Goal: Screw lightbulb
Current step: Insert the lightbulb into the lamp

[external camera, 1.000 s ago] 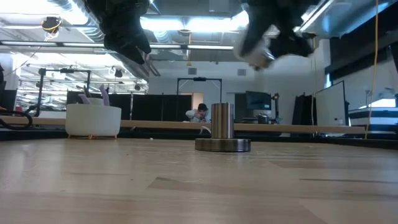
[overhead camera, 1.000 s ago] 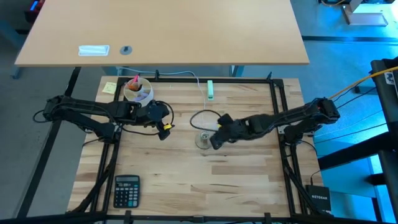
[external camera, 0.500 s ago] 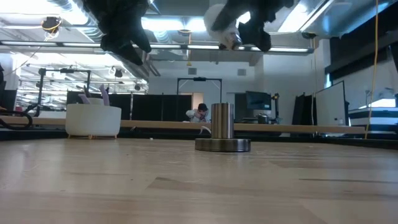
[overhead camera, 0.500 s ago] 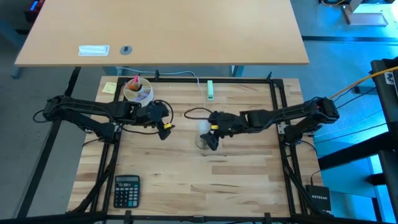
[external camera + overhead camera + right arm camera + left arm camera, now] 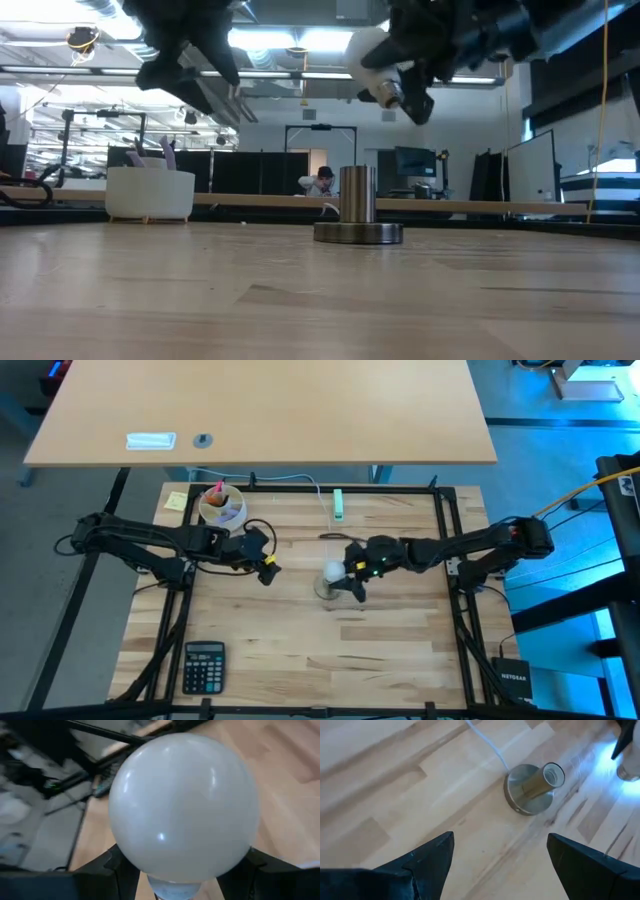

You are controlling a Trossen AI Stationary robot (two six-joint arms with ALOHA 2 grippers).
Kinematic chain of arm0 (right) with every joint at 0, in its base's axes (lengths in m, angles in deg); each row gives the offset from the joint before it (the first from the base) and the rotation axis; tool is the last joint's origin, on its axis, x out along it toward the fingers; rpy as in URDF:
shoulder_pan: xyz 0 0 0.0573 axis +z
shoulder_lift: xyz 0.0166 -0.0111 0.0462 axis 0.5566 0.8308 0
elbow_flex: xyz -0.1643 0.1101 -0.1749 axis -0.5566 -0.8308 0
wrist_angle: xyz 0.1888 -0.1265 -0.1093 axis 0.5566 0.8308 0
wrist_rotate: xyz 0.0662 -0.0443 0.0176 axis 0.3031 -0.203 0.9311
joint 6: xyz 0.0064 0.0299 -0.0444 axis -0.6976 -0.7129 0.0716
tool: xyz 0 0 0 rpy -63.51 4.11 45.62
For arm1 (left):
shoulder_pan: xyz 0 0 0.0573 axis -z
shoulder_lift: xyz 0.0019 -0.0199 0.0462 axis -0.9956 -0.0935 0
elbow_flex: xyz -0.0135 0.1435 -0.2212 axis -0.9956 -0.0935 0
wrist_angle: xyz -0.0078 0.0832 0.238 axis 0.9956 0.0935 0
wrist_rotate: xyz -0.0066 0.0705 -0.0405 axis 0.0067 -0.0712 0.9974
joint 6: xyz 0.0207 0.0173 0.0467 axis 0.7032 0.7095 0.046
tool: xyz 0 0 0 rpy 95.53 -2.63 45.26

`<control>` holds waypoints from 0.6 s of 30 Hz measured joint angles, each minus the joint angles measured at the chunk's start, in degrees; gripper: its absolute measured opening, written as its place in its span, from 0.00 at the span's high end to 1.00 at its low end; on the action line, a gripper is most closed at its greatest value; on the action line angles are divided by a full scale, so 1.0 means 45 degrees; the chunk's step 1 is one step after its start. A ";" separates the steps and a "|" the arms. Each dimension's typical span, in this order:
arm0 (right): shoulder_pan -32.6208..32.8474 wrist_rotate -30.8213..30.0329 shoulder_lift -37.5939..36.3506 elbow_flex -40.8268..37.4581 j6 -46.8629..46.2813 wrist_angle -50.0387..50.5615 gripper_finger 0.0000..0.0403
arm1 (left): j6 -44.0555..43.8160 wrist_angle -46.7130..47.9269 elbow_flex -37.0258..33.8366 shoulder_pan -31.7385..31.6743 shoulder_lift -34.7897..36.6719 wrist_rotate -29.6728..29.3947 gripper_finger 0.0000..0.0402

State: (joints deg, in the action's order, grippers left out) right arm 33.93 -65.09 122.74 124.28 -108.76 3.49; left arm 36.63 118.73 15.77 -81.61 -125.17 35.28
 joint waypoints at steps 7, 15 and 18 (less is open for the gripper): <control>-0.0634 0.0058 -0.0019 -0.0637 0.2231 -0.1574 0.47 | -0.1142 -0.0110 0.0000 -0.0024 -0.0746 0.0000 0.23; -0.0986 -0.0716 0.0053 -0.1039 0.3145 -0.3644 0.47 | 0.1756 -0.0363 -0.0005 -0.0071 -0.2429 -0.0015 0.23; -0.0954 -0.1578 0.0074 -0.1709 0.2946 -0.4536 0.47 | 0.4261 -0.0838 -0.0005 -0.0290 -0.2695 -0.0140 0.23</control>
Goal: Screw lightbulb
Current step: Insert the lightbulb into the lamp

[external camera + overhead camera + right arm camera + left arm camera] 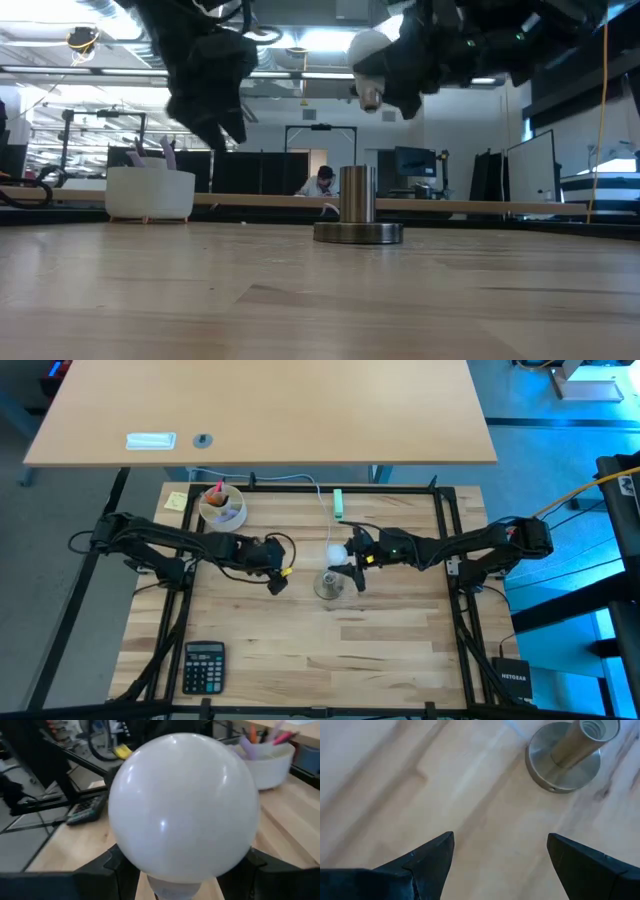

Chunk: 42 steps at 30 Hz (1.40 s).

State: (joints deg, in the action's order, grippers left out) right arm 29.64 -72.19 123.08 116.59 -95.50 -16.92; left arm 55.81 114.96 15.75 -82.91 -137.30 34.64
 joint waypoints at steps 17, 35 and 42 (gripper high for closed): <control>0.0004 -0.0816 0.0578 -0.1040 0.1098 -0.1920 0.47 | 0.2798 -0.5360 -0.3610 0.0081 0.0921 -0.1143 0.23; 0.0677 -0.0558 0.3322 -0.1041 0.0927 -0.4920 0.47 | 0.0144 -1.0097 -0.6886 0.1621 0.2613 -0.1302 0.23; 0.1258 -0.1868 0.3385 -0.1041 0.1926 -0.4872 0.47 | -0.0527 -0.9724 -0.7014 0.1616 0.2593 -0.1301 0.23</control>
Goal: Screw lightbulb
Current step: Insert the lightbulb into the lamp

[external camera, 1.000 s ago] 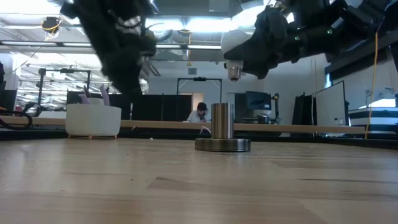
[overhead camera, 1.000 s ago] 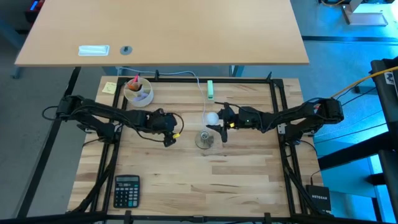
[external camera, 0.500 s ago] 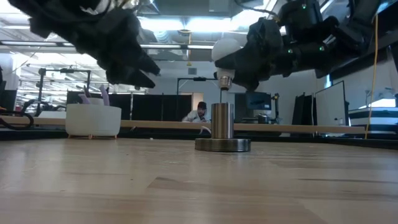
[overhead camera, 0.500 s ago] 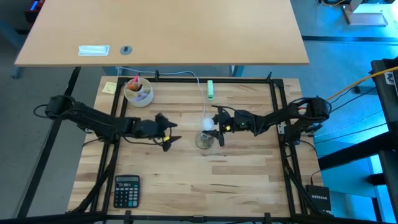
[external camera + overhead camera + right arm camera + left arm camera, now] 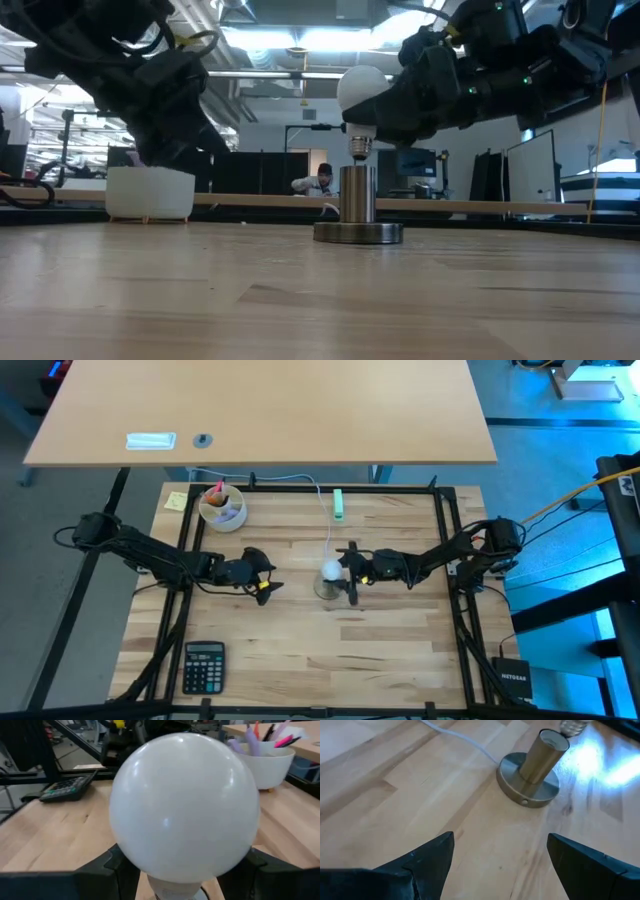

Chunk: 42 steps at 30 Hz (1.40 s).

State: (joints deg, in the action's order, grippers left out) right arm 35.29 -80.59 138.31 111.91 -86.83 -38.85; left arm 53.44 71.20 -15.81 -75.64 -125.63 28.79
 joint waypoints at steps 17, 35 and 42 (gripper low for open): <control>0.0000 -0.0029 0.1073 0.0243 0.0068 -0.0282 0.47 | -0.0219 -0.0011 -0.0004 0.0019 0.0000 0.0001 0.23; 0.0005 -0.0560 0.1991 0.0311 0.0312 -0.0388 0.48 | -0.0149 0.0178 0.0000 0.0180 -0.0005 -0.0001 0.23; 0.0000 -0.0584 0.1991 0.0311 0.0282 -0.0670 0.48 | -0.0162 0.0183 0.0000 0.0175 -0.0005 -0.0002 0.23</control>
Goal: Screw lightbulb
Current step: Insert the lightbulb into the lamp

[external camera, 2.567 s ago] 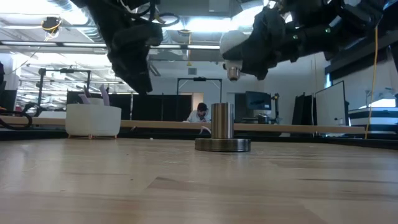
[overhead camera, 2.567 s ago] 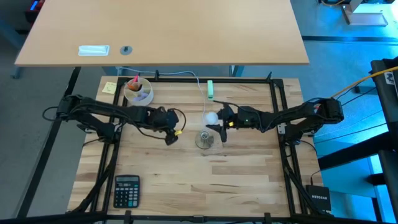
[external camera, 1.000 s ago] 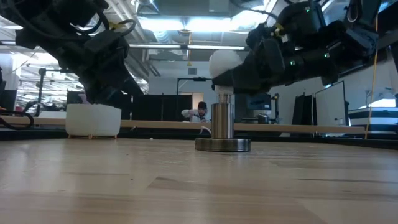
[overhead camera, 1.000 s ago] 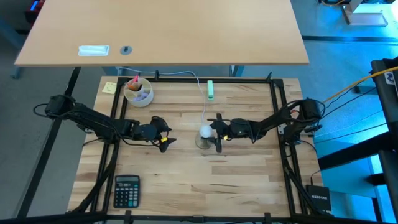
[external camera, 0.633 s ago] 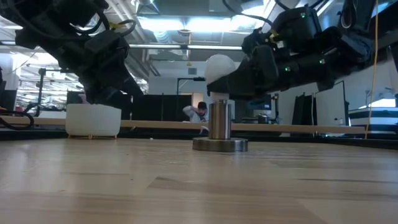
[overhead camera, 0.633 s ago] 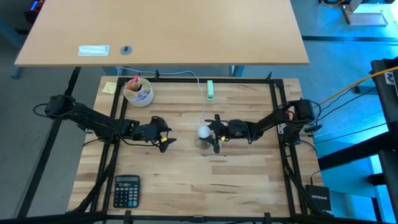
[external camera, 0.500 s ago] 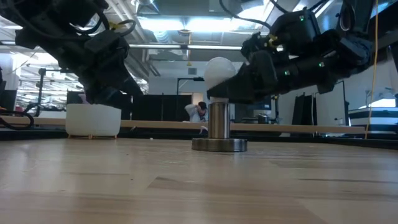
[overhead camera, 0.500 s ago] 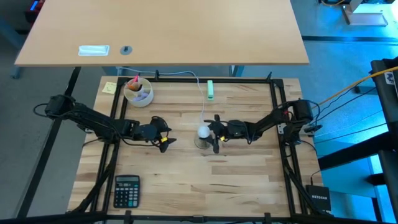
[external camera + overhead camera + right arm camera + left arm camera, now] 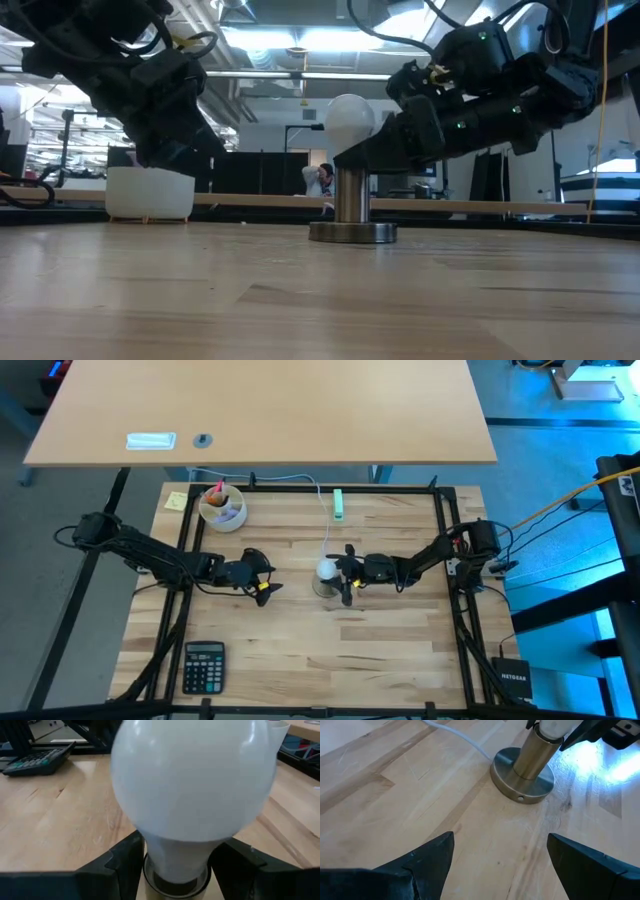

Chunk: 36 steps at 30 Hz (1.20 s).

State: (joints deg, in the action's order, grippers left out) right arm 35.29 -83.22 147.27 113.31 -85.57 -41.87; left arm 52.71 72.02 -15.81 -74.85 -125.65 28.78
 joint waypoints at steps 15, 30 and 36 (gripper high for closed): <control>0.0005 0.0320 0.0000 0.0000 -0.0615 -0.0152 0.46 | -0.0152 -0.0005 0.0000 0.0000 0.0000 0.0000 0.23; 0.0773 -0.0923 -0.0005 -0.0019 -0.0890 -0.0312 0.11 | -0.0152 0.0008 0.0000 0.0000 0.0000 0.0000 0.23; 0.1127 -0.2498 -0.0015 -0.0292 -0.0798 -0.0029 0.11 | -0.0152 0.0063 0.0000 0.0000 0.0000 0.0000 0.23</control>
State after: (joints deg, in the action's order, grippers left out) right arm 40.37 -94.46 147.21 111.99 -89.16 -42.00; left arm 52.02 72.30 -15.81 -74.85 -125.65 28.78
